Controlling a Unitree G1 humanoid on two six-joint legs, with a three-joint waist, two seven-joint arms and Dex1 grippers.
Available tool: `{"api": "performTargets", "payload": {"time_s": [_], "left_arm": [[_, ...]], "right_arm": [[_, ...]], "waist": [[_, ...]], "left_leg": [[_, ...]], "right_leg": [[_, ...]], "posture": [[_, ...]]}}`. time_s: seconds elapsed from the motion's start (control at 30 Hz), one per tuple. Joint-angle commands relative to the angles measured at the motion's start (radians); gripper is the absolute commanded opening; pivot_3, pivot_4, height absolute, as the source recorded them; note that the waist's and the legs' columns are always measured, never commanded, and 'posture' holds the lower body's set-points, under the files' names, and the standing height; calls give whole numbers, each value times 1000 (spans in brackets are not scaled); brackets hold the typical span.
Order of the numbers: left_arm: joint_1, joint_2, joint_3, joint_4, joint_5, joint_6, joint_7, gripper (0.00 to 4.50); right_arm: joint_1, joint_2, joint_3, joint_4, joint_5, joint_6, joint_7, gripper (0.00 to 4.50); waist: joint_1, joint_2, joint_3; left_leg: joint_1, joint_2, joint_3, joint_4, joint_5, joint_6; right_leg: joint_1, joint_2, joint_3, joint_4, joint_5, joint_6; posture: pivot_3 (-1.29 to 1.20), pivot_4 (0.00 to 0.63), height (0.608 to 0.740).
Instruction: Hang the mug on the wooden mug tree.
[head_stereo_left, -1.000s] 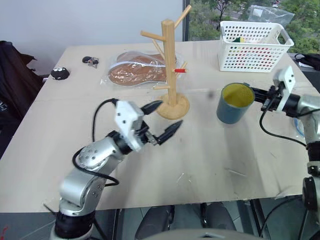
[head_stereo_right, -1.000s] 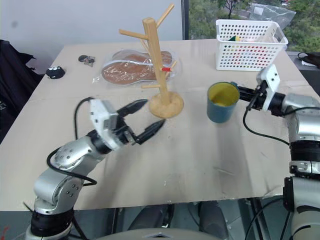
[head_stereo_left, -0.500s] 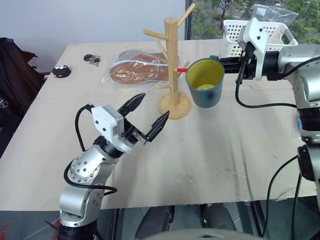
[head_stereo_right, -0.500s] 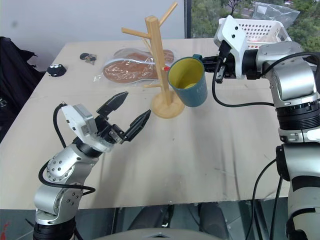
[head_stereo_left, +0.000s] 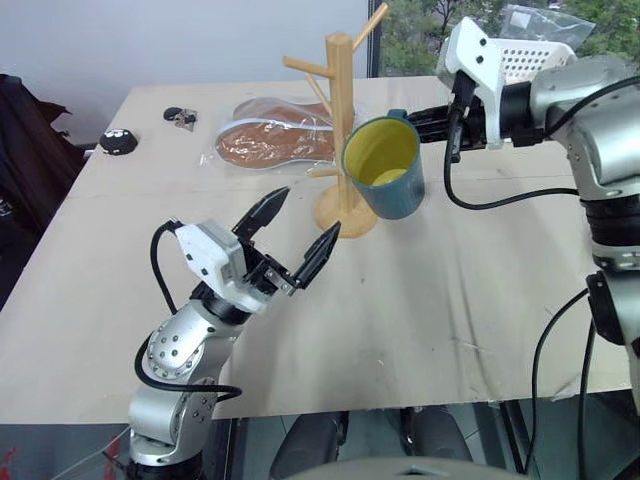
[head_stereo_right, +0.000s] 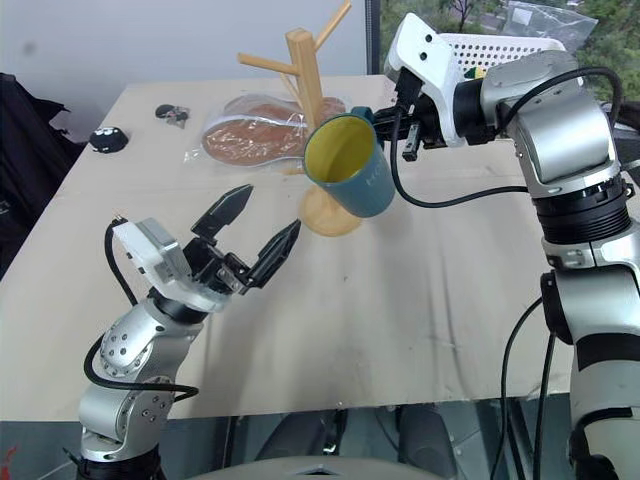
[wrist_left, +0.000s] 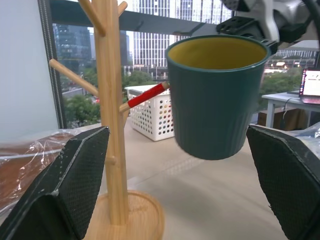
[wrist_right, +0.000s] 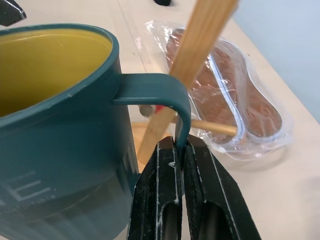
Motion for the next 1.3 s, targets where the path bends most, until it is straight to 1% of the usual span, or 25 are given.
{"api": "performTargets", "payload": {"time_s": [0.03, 0.17, 0.33, 0.73, 0.77, 0.83, 0.97, 1.0, 1.03, 1.07, 1.1, 1.23, 1.3], "left_arm": [[3, -6, 10, 6, -21, -44, -21, 4500], [7, -4, 8, 11, -30, -54, -32, 4500], [19, 1, 13, 10, -37, -59, -42, 4500], [30, 3, 8, 4, -27, -59, -44, 4500], [31, 3, 8, 4, -26, -60, -43, 4500], [31, 3, 7, 4, -24, -60, -43, 4500], [31, 3, 6, 6, -20, -63, -43, 4500], [30, 3, 6, 7, -20, -64, -44, 4500], [27, 4, 6, 9, -20, -63, -44, 4500], [25, 4, 6, 11, -21, -63, -45, 4500], [23, 5, 7, 12, -21, -63, -45, 4500], [20, 7, 9, 14, -23, -61, -48, 4500], [15, 7, 12, 16, -25, -59, -45, 4500]], "right_arm": [[-44, -3, -12, -43, -6, 15, -10, 47], [-49, 8, 0, -39, -19, 23, -20, 47], [-60, 47, 27, -37, -31, 29, -24, 47], [-105, 118, 46, 57, -78, -29, -32, 47], [-107, 121, 44, 63, -81, -33, -34, 290], [-114, 128, 39, 75, -85, -41, -40, 913], [-127, 139, 25, 94, -91, -50, -59, 2878], [-129, 140, 22, 98, -93, -53, -65, 3468], [-132, 140, 19, 104, -95, -57, -70, 3770], [-134, 137, 16, 111, -97, -61, -73, 4387], [-136, 134, 14, 116, -98, -64, -75, 4458], [-136, 112, -13, 128, -95, -59, -87, 4458], [-126, 96, -37, 116, -79, -26, -93, 4458]], "waist": [[0, 0, 0], [-1, 0, 0], [-4, 0, 0], [-3, 0, 0], [-3, 0, 0], [-3, 0, 0], [-4, 0, 0], [-4, 0, 0], [-4, 0, 0], [-4, 0, 0], [-4, 0, 0], [-4, 0, 0], [-3, 0, 0]], "left_leg": [[0, 0, 0, 0, 0, 0], [0, 0, 0, 0, 0, 0], [0, 0, 0, 0, 0, 0], [0, 0, 0, 0, 0, 0], [0, 0, 0, 0, 0, 0], [0, 0, 0, 0, 0, 0], [0, 0, 0, 0, 0, 0], [0, 0, 0, 0, 0, 0], [0, 0, 0, 0, 0, 0], [0, 0, 0, 0, 0, 0], [0, 0, 0, 0, 0, 0], [0, 0, 0, 0, 0, 0], [0, 0, 0, 0, 0, 0]], "right_leg": [[0, 0, 0, 0, 0, 0], [0, 0, 0, 0, 0, 0], [0, 0, 0, 0, 0, 0], [-1, 0, 0, 0, 0, 0], [-1, 0, 0, 0, 0, 0], [-1, 1, 0, 0, 0, 0], [-1, 1, 0, 1, 0, 0], [-1, 1, 0, 1, 0, 0], [-1, 1, 0, 1, 0, 0], [-1, 1, 0, 1, 0, 0], [-1, 1, 0, 1, 0, 0], [-1, 1, 0, 1, 0, 0], [-1, 1, 0, 1, 0, 0]], "posture": [[0, 150, 740], [0, 150, 740], [0, 150, 740], [0, 150, 740], [0, 150, 740], [0, 150, 740], [0, 150, 740], [0, 150, 740], [0, 150, 740], [0, 150, 740], [0, 150, 740], [0, 150, 740], [0, 150, 740]]}}
